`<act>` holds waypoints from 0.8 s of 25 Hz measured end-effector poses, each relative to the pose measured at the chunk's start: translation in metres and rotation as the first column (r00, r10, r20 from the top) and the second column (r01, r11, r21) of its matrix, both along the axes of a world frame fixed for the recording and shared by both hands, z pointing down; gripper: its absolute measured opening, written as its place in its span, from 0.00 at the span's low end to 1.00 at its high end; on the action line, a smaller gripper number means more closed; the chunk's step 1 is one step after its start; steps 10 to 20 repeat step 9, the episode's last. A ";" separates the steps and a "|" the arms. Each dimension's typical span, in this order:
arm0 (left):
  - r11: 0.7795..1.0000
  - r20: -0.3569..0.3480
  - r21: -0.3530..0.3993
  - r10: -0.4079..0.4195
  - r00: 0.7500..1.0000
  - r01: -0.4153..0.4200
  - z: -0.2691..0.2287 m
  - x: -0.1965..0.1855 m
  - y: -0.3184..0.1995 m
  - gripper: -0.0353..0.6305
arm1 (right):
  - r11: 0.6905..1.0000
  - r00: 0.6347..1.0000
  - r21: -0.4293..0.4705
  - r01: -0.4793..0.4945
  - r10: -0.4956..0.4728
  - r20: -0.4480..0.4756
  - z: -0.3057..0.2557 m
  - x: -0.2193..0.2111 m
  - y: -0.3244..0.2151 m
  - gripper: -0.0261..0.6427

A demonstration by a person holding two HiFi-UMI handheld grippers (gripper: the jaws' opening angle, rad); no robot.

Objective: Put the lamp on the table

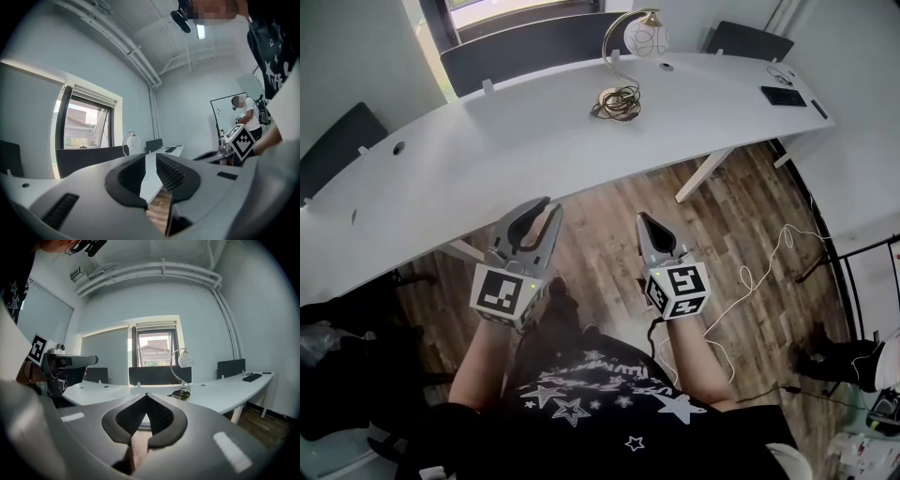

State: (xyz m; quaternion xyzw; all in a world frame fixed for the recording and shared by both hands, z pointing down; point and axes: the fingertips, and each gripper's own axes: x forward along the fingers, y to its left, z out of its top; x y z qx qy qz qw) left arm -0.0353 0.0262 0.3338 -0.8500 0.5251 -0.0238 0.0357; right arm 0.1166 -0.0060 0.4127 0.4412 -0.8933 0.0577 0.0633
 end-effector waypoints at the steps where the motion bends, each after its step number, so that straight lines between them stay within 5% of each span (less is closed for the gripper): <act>1: 1.000 -0.003 -0.002 -0.005 1.000 0.005 0.001 0.000 0.005 0.17 | 1.000 1.000 0.000 0.007 -0.007 0.002 0.000 -0.001 0.004 0.04; 20: 0.999 0.004 0.007 -0.032 0.999 0.032 -0.002 -0.005 0.027 0.17 | 1.000 0.999 0.001 0.031 -0.031 0.005 -0.003 -0.005 0.021 0.04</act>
